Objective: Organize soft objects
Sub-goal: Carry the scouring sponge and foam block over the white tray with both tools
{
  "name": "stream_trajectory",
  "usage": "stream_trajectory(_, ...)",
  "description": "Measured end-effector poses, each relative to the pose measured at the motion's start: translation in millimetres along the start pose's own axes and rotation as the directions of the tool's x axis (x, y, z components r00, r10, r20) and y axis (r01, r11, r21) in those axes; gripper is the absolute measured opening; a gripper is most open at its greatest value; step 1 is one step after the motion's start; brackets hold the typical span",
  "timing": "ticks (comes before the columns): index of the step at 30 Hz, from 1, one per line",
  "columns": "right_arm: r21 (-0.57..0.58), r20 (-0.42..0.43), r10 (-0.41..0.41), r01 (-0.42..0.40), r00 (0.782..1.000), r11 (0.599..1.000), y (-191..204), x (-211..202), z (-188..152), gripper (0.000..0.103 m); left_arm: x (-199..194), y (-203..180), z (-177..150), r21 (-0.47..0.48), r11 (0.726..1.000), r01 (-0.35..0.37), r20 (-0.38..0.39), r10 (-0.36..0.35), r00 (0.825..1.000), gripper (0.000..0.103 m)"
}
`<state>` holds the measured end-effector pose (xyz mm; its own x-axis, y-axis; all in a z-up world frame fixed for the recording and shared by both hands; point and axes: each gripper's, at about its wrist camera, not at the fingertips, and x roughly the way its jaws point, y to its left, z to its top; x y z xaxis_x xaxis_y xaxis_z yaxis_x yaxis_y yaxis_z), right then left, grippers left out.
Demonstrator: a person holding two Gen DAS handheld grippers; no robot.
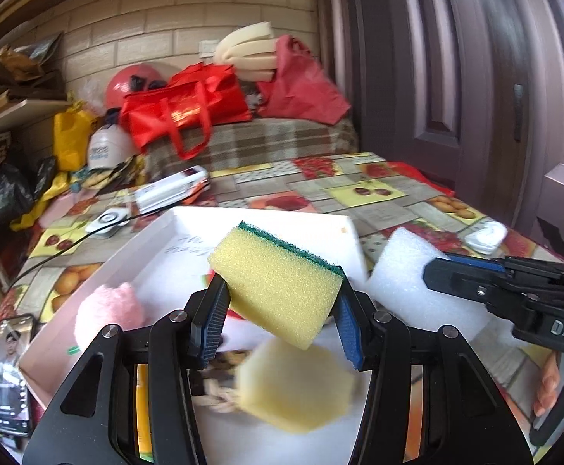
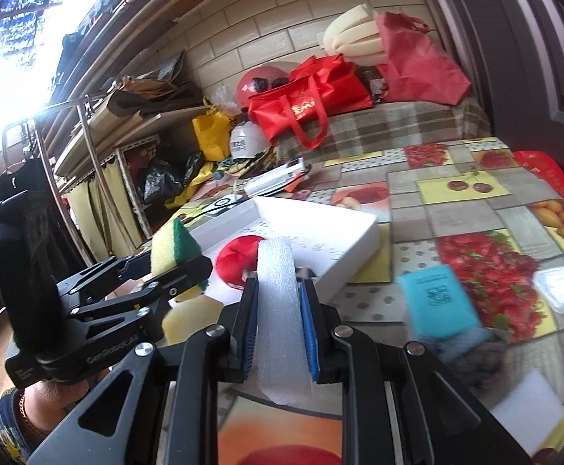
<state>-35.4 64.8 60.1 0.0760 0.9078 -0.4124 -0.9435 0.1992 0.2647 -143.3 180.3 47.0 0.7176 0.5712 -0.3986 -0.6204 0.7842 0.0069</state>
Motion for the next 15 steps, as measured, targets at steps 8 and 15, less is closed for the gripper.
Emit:
stream_trajectory(8,-0.053,-0.016,0.055,-0.056,0.998,0.997,28,21,1,0.020,13,48,-4,-0.097,0.988,-0.120,-0.094,0.111,0.989,0.050)
stream_trajectory(15,-0.072,-0.023,0.081,-0.082,0.996,0.994,40,39,6,0.020,20,78,-7,-0.162,0.973,-0.162,-0.135,0.141,0.981,0.050)
